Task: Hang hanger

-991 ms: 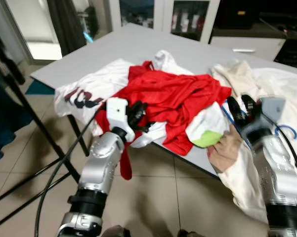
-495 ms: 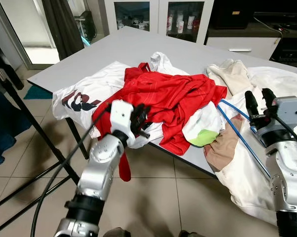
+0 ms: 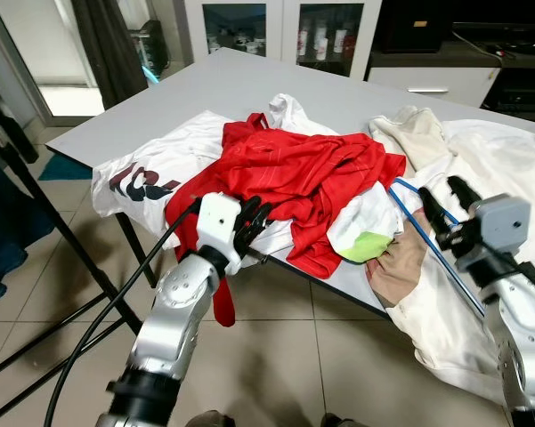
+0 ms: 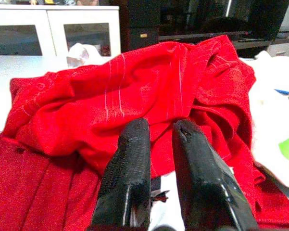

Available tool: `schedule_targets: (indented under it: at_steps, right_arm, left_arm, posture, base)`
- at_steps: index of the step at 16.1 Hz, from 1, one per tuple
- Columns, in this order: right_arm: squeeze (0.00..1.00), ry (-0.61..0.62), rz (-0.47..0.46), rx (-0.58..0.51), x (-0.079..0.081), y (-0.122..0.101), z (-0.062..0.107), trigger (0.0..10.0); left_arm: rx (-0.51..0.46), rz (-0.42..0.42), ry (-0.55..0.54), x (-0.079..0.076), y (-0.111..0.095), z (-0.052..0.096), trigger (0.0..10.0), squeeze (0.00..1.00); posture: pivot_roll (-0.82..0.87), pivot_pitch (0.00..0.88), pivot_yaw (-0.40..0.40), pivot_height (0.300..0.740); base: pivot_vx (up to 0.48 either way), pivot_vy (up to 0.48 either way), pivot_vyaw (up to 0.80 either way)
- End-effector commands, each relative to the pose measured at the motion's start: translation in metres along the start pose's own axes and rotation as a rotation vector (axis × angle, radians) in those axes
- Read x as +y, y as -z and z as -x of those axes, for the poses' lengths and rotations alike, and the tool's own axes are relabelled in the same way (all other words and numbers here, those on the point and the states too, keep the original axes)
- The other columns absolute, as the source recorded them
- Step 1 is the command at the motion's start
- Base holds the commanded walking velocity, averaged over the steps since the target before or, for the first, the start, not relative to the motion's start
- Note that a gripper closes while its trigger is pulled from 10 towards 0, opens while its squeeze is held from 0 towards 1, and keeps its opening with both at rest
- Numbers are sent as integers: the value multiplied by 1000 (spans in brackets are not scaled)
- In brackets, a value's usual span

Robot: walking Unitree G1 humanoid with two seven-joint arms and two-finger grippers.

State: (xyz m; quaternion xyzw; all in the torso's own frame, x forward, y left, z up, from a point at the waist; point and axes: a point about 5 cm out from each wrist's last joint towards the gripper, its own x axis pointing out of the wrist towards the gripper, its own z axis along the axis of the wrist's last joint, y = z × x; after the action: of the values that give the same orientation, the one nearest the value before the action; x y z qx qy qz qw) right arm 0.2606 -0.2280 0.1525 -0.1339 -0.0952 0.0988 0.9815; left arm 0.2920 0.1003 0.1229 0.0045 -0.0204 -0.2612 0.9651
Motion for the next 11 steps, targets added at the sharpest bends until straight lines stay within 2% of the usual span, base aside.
schedule_targets:
  at_steps: [1,3,11]
  right_arm:
    - [0,-19,17,-41,3,-8,-2,10000]
    - [0,-5,7,-50,3,-9,-5,10000]
    - [0,33,-12,-68,3,-14,-17,10000]
  left_arm:
    - [-2,-16,3,1,-3,2,10000,0]
    - [-3,-24,-2,1,-3,2,10000,0]
    - [-7,-5,13,-9,-2,-2,10000,0]
  posture:
    - [48,1,35,740]
    - [50,0,31,740]
    - [48,9,18,740]
  base:
    - [0,0,0]
    - [0,0,0]
    - [0,-473,0]
